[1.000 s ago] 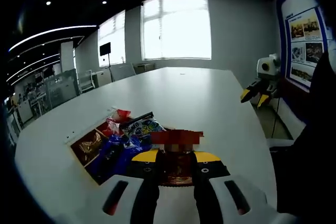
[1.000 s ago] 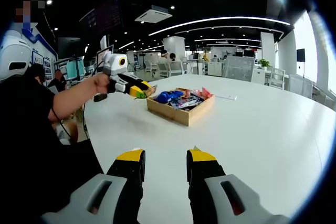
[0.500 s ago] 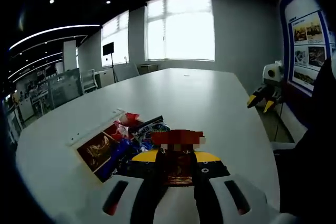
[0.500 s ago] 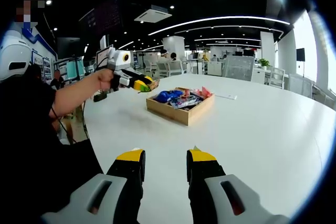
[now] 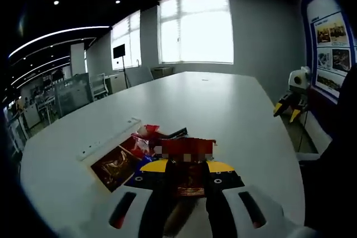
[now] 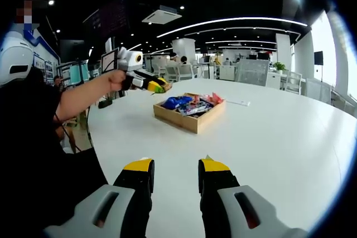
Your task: Pick up the scattered marshmallows, QQ candies, Oreo cookies, and mixed nuts on the table and sort them into separate containers
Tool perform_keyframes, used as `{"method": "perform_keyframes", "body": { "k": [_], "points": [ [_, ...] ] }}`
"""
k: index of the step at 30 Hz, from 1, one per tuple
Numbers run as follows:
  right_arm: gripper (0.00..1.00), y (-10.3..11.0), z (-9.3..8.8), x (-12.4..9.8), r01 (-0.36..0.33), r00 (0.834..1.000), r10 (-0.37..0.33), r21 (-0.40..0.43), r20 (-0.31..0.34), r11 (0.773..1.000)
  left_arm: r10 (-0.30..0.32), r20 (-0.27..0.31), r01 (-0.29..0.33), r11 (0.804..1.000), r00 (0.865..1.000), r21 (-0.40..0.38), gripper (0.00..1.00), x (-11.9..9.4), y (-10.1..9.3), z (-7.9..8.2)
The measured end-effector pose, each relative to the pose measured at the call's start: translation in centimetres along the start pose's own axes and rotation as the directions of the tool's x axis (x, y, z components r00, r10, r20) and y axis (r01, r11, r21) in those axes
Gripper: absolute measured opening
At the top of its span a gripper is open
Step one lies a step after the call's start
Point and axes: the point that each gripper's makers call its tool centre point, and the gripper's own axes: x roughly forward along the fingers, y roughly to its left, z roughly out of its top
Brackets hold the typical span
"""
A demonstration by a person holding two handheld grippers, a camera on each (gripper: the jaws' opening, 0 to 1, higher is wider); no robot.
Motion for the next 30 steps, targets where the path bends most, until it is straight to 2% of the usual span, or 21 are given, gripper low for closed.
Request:
{"method": "perform_keyframes", "body": {
  "k": [15,30],
  "points": [
    [0.28,-0.5,-0.3,-0.1,0.010,1.000,-0.010,0.010,-0.002,1.000,0.064,-0.004,-0.064,0.998,0.998,-0.020,0.28,1.0,3.2,0.7],
    [0.28,-0.9,-0.7,-0.1,0.015,1.000,-0.015,0.025,-0.003,1.000,0.135,-0.020,-0.136,0.990,0.991,-0.043,0.28,2.1,6.1,0.7]
  ]
}}
